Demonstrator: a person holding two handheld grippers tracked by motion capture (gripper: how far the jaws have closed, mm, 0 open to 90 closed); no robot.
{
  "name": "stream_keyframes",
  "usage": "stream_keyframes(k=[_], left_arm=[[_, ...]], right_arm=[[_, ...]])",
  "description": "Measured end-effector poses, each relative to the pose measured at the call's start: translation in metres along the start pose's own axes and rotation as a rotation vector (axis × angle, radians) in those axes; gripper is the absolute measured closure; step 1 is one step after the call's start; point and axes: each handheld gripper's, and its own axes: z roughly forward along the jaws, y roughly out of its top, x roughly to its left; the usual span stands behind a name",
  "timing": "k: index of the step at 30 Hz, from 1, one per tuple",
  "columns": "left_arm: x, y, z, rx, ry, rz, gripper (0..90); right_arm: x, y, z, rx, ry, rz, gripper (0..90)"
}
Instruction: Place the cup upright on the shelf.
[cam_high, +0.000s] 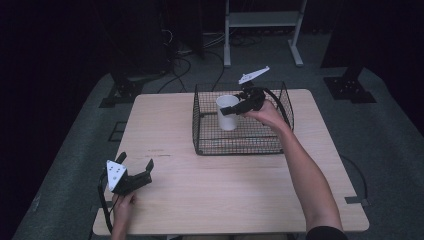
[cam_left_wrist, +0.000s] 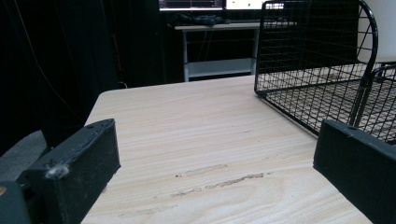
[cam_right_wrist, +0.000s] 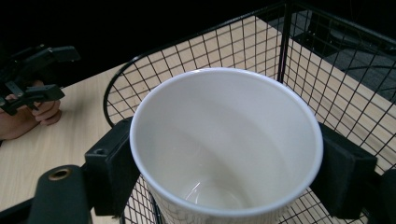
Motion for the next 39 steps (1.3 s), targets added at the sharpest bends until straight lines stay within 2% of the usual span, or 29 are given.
stream_keyframes(k=[5, 19, 25, 39], left_arm=[[0.000, 0.000, 0.000, 0.000, 0.000, 0.000, 0.0], [0.000, 0.000, 0.000, 0.001, -0.001, 0.004, 0.0], [0.000, 0.000, 0.000, 0.001, 0.000, 0.001, 0.0], [0.000, 0.000, 0.000, -0.001, -0.003, 0.003, 0.0]], right_arm=[[-0.006, -0.006, 0.006, 0.009, 0.002, 0.021, 18.9], [-0.020, -0.020, 0.021, 0.080, -0.010, 0.061, 19.0], [-0.024, -0.023, 0.023, 0.094, -0.027, 0.069, 18.9], [-0.027, -0.029, 0.030, 0.134, -0.029, 0.063, 18.8]])
